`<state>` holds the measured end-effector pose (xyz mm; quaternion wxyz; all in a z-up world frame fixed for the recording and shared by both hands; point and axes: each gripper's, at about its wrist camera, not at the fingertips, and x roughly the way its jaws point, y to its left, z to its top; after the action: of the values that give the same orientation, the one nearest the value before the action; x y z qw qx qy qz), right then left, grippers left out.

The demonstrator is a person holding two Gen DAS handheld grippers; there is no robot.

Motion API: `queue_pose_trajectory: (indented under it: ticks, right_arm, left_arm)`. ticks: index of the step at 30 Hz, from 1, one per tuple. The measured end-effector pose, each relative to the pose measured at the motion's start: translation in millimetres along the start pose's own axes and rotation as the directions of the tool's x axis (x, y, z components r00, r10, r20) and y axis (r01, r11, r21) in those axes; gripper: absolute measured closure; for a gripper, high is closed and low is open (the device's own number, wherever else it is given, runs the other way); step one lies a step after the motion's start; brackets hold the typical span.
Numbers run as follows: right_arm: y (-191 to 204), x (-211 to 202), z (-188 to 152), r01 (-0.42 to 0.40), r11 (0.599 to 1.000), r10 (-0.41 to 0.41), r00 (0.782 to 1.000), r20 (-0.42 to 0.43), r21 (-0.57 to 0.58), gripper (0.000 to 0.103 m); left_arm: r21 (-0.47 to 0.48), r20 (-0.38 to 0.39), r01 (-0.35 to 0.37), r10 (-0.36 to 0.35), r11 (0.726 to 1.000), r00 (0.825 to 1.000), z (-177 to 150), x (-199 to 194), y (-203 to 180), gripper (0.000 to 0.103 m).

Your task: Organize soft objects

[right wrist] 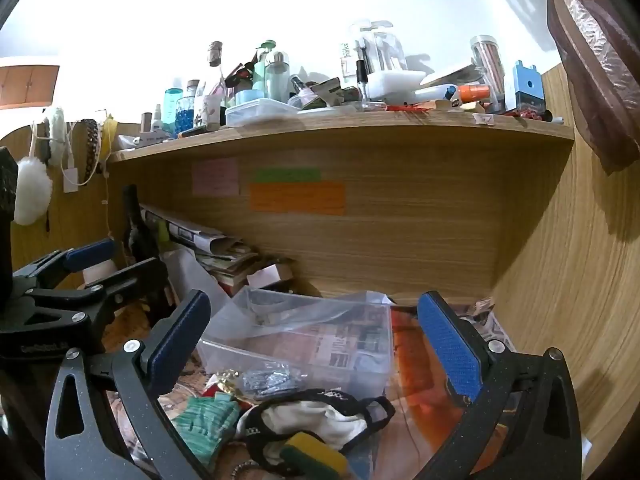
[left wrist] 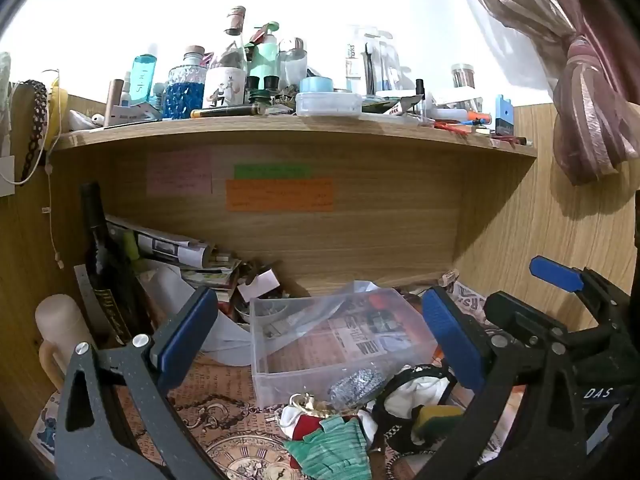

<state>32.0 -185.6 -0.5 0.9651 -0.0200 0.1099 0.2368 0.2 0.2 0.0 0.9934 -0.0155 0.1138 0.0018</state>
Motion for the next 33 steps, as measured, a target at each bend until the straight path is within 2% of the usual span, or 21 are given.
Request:
queue_pose_trajectory:
  ticks: [33]
  right_arm:
    - [1.2, 0.2, 0.1, -0.005, 1.000, 0.005, 1.000, 0.001, 0.028, 0.000]
  left_arm:
    - [-0.004, 0.003, 0.008, -0.008, 1.000, 1.000, 0.1, 1.0, -0.1, 0.000]
